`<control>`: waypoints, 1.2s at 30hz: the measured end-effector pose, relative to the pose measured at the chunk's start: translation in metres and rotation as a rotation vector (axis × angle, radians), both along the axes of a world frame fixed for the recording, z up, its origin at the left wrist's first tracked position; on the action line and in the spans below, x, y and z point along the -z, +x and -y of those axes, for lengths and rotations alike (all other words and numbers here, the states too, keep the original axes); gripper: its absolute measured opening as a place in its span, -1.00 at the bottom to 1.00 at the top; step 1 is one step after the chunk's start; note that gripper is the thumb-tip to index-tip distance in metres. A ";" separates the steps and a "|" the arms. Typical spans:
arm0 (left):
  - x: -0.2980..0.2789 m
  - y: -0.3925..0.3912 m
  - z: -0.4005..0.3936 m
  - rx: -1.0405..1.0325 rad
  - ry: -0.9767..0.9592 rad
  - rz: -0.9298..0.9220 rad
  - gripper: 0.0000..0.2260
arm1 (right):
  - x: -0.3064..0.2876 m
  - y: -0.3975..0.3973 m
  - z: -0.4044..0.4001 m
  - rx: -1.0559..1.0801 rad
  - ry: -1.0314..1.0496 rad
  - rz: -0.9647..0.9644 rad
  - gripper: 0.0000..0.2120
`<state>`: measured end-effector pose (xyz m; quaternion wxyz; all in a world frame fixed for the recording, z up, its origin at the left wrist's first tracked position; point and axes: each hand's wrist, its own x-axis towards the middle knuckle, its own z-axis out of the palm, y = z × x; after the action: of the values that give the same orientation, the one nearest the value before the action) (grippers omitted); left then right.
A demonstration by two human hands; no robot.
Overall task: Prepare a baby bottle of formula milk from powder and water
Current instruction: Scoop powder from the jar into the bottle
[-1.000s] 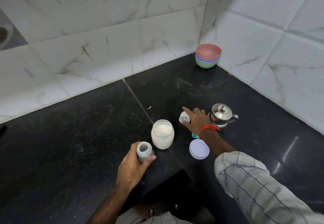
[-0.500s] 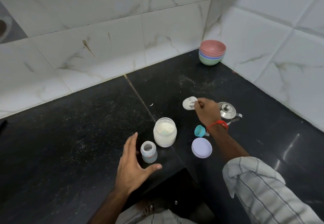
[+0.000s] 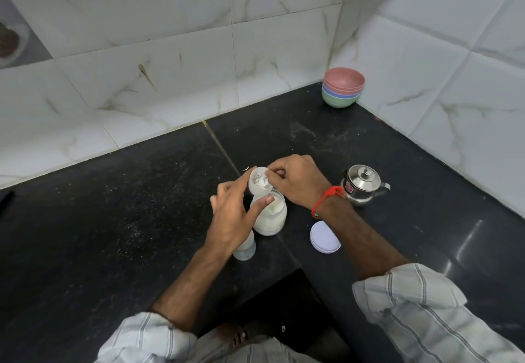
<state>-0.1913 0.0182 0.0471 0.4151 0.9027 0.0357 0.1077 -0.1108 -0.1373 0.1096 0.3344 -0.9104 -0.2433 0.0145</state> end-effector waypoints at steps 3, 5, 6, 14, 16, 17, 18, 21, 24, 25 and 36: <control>0.008 -0.002 -0.002 -0.049 -0.083 0.019 -0.53 | 0.002 -0.005 -0.003 -0.010 0.038 -0.034 -0.70; 0.013 -0.003 -0.006 -0.102 -0.115 0.023 -0.55 | 0.005 -0.003 -0.002 0.025 0.081 -0.115 -0.62; 0.016 -0.004 -0.008 -0.131 -0.122 0.015 -0.54 | 0.009 -0.002 -0.001 0.033 0.043 -0.127 -0.64; 0.027 -0.018 -0.025 -0.263 -0.114 -0.046 -0.54 | 0.022 -0.008 -0.009 -0.192 -0.871 -0.242 -0.64; 0.028 -0.024 -0.026 -0.273 -0.119 -0.058 -0.54 | 0.026 -0.007 -0.010 -0.210 -0.896 -0.255 -0.66; 0.029 -0.026 -0.027 -0.274 -0.125 -0.068 -0.54 | 0.027 -0.005 -0.011 -0.221 -0.894 -0.264 -0.66; 0.031 -0.027 -0.027 -0.273 -0.129 -0.078 -0.54 | 0.028 -0.004 -0.011 -0.226 -0.885 -0.271 -0.67; 0.033 -0.030 -0.029 -0.262 -0.126 -0.097 -0.54 | 0.029 -0.005 -0.012 -0.236 -0.865 -0.270 -0.66; 0.031 -0.031 -0.029 -0.258 -0.124 -0.102 -0.55 | 0.028 -0.005 -0.010 -0.212 -0.797 -0.236 -0.71; 0.031 -0.032 -0.029 -0.256 -0.122 -0.101 -0.55 | 0.027 -0.005 -0.009 -0.188 -0.750 -0.209 -0.74; 0.036 -0.031 -0.028 -0.228 -0.108 -0.123 -0.55 | 0.036 0.003 -0.001 -0.072 -0.580 0.005 -0.80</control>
<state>-0.2220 0.0462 0.0108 0.4450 0.8741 0.1692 0.0967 -0.1076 -0.1359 0.0741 0.0587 -0.9588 -0.2620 0.0932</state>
